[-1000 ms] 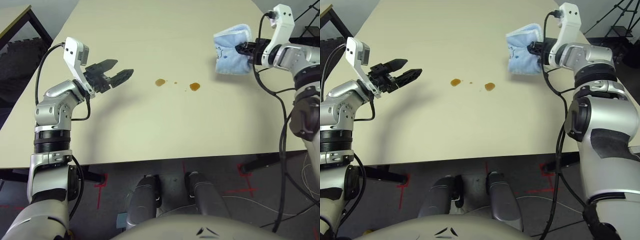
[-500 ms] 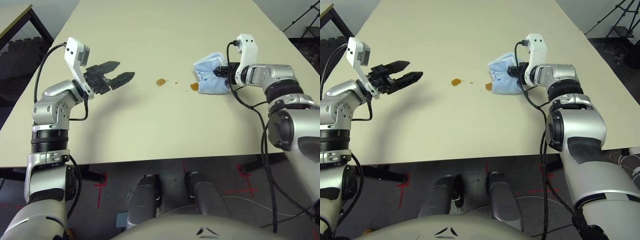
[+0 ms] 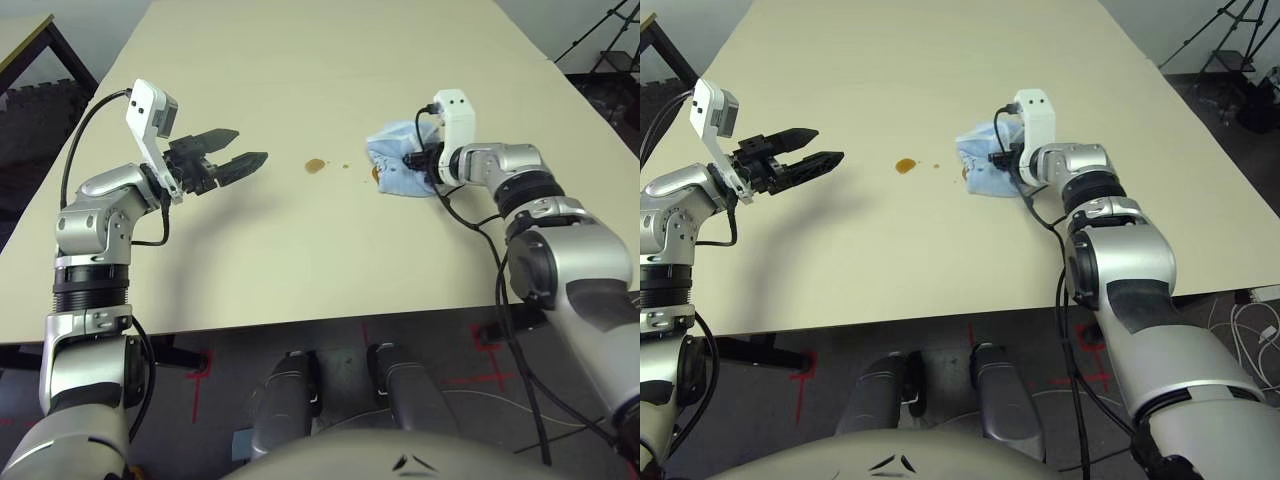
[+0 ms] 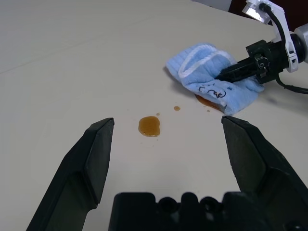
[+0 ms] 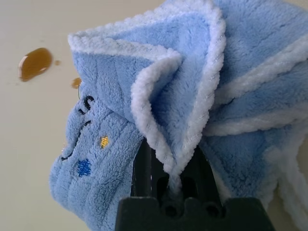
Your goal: Wipe the water off the table with a rag.
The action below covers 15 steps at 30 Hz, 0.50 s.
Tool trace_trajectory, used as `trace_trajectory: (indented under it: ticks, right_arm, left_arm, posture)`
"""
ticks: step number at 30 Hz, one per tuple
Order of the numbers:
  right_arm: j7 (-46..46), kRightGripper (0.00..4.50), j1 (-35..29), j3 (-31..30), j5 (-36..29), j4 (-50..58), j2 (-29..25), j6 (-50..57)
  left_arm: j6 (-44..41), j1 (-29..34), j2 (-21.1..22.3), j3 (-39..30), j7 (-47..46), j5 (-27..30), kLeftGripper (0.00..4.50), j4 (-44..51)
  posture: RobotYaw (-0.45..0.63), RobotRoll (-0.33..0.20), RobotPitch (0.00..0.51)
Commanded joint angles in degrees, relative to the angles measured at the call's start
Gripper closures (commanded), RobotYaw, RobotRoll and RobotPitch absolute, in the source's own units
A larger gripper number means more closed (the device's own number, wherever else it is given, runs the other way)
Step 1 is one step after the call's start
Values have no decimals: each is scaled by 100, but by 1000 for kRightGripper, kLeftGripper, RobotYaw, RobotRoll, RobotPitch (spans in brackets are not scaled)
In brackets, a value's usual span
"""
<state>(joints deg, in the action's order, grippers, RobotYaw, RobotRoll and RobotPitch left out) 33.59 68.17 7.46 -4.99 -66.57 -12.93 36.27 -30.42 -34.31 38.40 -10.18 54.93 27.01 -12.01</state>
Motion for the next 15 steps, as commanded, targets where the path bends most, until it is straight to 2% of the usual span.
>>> trace_trajectory:
  ticks: [1, 6, 15]
  right_arm:
    - [191, 4477, -212, -57, -179, 165, 331, 533]
    - [38, 4477, -389, -97, -194, 509, 412, 701]
    - [-1098, 4477, -185, 353, -193, -151, -273, -424]
  left_arm:
    - [-51, 81, 43, 11, 23, 20, 0, 74]
    - [-38, 74, 25, 38, 36, 9, 0, 49]
    - [86, 184, 243, -51, 168, -80, 0, -194]
  posture:
    - [-88, 0, 144]
    - [-96, 0, 147]
    - [-99, 0, 142]
